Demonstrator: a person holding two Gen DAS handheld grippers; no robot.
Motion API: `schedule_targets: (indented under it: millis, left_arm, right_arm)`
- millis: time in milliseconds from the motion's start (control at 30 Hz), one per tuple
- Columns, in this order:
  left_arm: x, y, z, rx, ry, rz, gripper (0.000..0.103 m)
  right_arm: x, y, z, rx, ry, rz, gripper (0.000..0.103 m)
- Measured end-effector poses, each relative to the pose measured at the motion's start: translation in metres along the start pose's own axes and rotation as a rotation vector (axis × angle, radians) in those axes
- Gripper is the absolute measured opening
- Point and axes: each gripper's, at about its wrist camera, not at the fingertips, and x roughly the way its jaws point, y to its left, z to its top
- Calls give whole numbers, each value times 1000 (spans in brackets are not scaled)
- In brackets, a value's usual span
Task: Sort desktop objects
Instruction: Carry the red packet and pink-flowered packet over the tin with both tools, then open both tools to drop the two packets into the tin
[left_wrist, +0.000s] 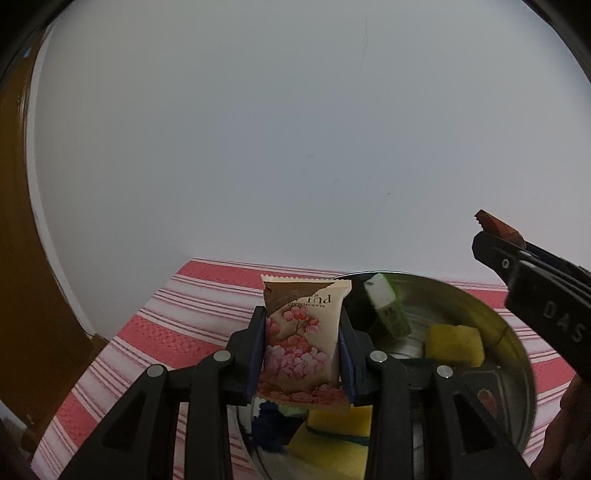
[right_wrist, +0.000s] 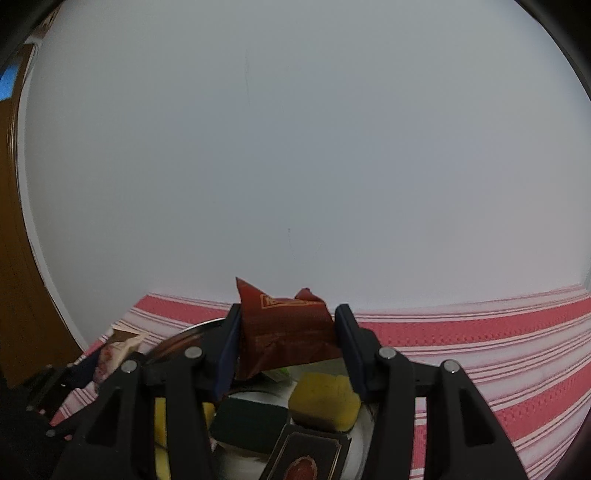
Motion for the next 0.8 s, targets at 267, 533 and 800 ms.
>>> schedule_targets:
  millis: [267, 533, 800]
  left_arm:
    - [9, -7, -7, 24, 40, -11, 37]
    - [23, -20, -14, 94, 86, 31, 81]
    - [21, -19, -15, 73, 72, 14, 88]
  right_arm:
    - [6, 4, -13, -9, 56, 17, 55]
    - [-14, -6, -25, 71, -13, -22, 103]
    - [-33, -12, -21, 99, -7, -5, 103]
